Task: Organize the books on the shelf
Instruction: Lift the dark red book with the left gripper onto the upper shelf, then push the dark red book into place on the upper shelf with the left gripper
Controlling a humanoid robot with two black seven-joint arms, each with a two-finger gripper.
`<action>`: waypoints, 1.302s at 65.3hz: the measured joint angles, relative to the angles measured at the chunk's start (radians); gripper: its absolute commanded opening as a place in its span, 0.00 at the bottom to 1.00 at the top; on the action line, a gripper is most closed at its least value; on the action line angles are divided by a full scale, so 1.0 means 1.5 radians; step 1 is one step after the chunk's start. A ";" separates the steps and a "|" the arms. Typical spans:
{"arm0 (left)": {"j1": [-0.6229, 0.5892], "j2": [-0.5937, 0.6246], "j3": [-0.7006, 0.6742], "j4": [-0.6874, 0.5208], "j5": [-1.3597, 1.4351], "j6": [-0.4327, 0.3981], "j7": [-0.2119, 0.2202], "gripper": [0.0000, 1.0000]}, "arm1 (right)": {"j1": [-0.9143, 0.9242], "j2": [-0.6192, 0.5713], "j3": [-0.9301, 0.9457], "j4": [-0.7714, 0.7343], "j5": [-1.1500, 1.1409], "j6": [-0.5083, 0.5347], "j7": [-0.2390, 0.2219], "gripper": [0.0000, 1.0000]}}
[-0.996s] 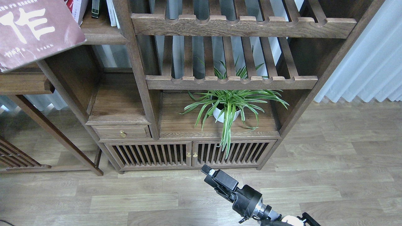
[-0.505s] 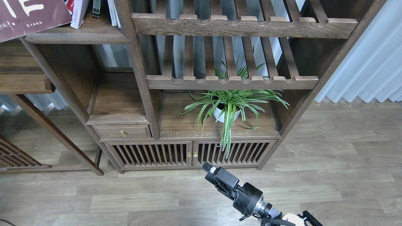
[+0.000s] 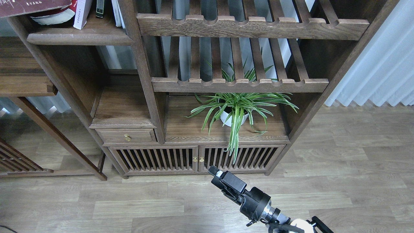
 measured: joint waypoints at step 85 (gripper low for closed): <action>-0.146 -0.174 0.044 0.216 0.169 0.000 -0.016 0.07 | 0.017 0.000 -0.011 0.007 -0.001 0.000 -0.001 0.99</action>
